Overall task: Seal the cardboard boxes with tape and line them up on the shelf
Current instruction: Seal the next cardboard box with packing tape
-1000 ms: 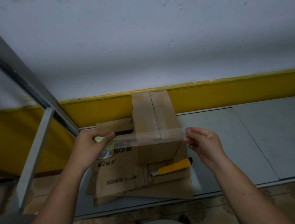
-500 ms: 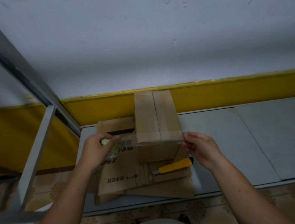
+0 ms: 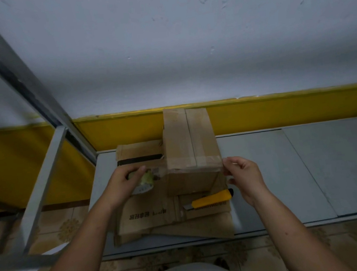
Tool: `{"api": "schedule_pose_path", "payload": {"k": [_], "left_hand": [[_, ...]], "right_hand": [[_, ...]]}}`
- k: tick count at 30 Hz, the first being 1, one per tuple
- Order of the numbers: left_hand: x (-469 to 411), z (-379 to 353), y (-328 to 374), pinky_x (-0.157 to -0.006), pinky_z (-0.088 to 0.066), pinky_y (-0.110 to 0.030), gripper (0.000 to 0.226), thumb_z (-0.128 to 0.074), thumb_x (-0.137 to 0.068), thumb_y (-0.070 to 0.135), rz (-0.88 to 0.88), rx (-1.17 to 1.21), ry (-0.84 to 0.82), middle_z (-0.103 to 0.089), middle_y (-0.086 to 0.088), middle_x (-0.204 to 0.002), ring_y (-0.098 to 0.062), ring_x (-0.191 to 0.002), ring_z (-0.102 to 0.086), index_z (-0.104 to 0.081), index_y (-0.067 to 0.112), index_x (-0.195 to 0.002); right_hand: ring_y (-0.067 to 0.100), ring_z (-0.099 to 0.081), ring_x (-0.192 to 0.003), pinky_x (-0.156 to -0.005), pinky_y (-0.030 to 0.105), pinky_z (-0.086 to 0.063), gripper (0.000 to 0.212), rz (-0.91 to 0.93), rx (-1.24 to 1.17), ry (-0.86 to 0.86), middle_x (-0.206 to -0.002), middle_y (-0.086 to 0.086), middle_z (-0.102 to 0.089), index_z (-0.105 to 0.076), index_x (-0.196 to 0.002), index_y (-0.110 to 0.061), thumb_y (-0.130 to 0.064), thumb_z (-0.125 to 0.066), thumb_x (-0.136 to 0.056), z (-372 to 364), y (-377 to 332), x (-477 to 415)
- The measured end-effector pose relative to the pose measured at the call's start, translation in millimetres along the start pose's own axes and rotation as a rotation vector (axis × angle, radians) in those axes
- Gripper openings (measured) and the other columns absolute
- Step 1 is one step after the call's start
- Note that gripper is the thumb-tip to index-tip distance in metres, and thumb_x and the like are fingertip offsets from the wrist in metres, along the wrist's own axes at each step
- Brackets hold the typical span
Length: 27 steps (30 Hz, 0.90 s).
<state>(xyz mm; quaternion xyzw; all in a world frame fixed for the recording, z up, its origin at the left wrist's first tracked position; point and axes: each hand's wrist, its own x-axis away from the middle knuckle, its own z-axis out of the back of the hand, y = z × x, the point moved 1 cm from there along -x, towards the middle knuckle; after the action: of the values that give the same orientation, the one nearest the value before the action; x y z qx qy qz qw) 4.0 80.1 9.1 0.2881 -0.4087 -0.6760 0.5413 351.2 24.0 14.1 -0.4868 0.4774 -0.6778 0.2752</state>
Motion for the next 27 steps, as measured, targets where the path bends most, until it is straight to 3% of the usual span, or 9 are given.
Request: {"api": "schedule_pose_path", "payload": {"k": [5,9,11,13,17,19,22,24,27], "left_hand": [[-4,8,-14,-0.082,-0.056,-0.032,0.009,-0.073,-0.099,0.033,0.043,-0.077,-0.102,-0.077,0.016,-0.097,-0.003,-0.095,-0.071,-0.079,0.028,-0.100],[-8,11,-14,-0.074,-0.051,-0.024,0.005,-0.075,-0.098,0.026,0.051,-0.115,-0.153,-0.074,0.018,-0.089,-0.001,-0.086,-0.069,-0.076,0.026,-0.092],[-10,13,-13,-0.069,-0.047,-0.019,0.005,-0.075,-0.097,0.027,0.043,-0.145,-0.188,-0.071,0.023,-0.082,0.002,-0.078,-0.066,-0.075,0.027,-0.093],[-11,14,-12,-0.061,-0.042,-0.015,0.004,-0.075,-0.097,0.031,0.025,-0.200,-0.209,-0.064,0.026,-0.076,0.001,-0.068,-0.059,-0.074,0.029,-0.095],[-15,16,-10,-0.059,-0.039,-0.012,0.008,-0.075,-0.097,0.036,-0.008,-0.255,-0.245,-0.061,0.036,-0.081,0.005,-0.069,-0.057,-0.072,0.032,-0.104],[-16,18,-6,-0.059,-0.038,-0.012,0.009,-0.073,-0.098,0.035,-0.006,-0.266,-0.293,-0.061,0.038,-0.080,0.008,-0.069,-0.057,-0.073,0.031,-0.106],[-18,23,-2,-0.063,-0.040,-0.013,0.008,-0.073,-0.099,0.036,-0.015,-0.282,-0.360,-0.063,0.035,-0.081,0.008,-0.072,-0.057,-0.074,0.032,-0.105],[-21,30,-2,-0.072,-0.042,-0.015,0.009,-0.073,-0.098,0.041,-0.016,-0.287,-0.375,-0.065,0.029,-0.090,0.010,-0.083,-0.058,-0.074,0.037,-0.105],[-27,39,-1,-0.082,-0.048,-0.028,0.027,-0.070,-0.092,0.059,-0.002,-0.377,-0.392,-0.061,0.021,-0.108,0.006,-0.098,-0.056,-0.066,0.046,-0.116]], "right_hand": [[0.017,-0.060,-0.104,-0.085,0.034,-0.051,0.041,0.089,0.388,0.013,-0.110,-0.004,-0.060,-0.057,-0.120,-0.017,-0.047,-0.068,-0.096,-1,4,-4],[0.024,-0.067,-0.100,-0.083,0.038,-0.055,0.017,0.123,0.310,0.048,-0.100,-0.001,-0.069,-0.067,-0.111,-0.017,-0.029,-0.056,-0.105,-6,28,-2],[0.021,-0.066,-0.103,-0.089,0.036,-0.054,0.016,0.174,0.400,0.049,-0.107,0.001,-0.071,-0.069,-0.109,-0.017,-0.015,-0.053,-0.105,-4,45,0],[0.019,-0.058,-0.116,-0.096,0.029,-0.046,0.028,0.228,0.651,-0.057,-0.121,0.002,-0.066,-0.068,-0.120,-0.020,-0.007,-0.054,-0.099,0,62,-1],[0.020,-0.042,-0.130,-0.098,0.031,-0.033,0.054,0.259,1.191,-0.405,-0.136,-0.008,-0.052,-0.054,-0.138,-0.037,-0.025,-0.065,-0.086,1,87,-3],[0.020,-0.043,-0.130,-0.099,0.033,-0.031,0.057,0.263,1.260,-0.420,-0.139,-0.009,-0.049,-0.053,-0.140,-0.041,-0.031,-0.070,-0.086,-2,93,-5],[0.018,-0.049,-0.124,-0.089,0.031,-0.028,0.053,0.322,1.300,-0.366,-0.133,-0.011,-0.055,-0.059,-0.134,-0.047,-0.043,-0.076,-0.085,-3,96,-8],[0.017,-0.052,-0.120,-0.087,0.031,-0.028,0.050,0.332,1.311,-0.367,-0.128,-0.012,-0.058,-0.060,-0.133,-0.047,-0.046,-0.075,-0.086,0,98,-8],[0.015,-0.054,-0.117,-0.087,0.031,-0.031,0.041,0.368,1.235,-0.393,-0.123,-0.015,-0.058,-0.058,-0.131,-0.046,-0.046,-0.069,-0.092,3,99,4]]}}
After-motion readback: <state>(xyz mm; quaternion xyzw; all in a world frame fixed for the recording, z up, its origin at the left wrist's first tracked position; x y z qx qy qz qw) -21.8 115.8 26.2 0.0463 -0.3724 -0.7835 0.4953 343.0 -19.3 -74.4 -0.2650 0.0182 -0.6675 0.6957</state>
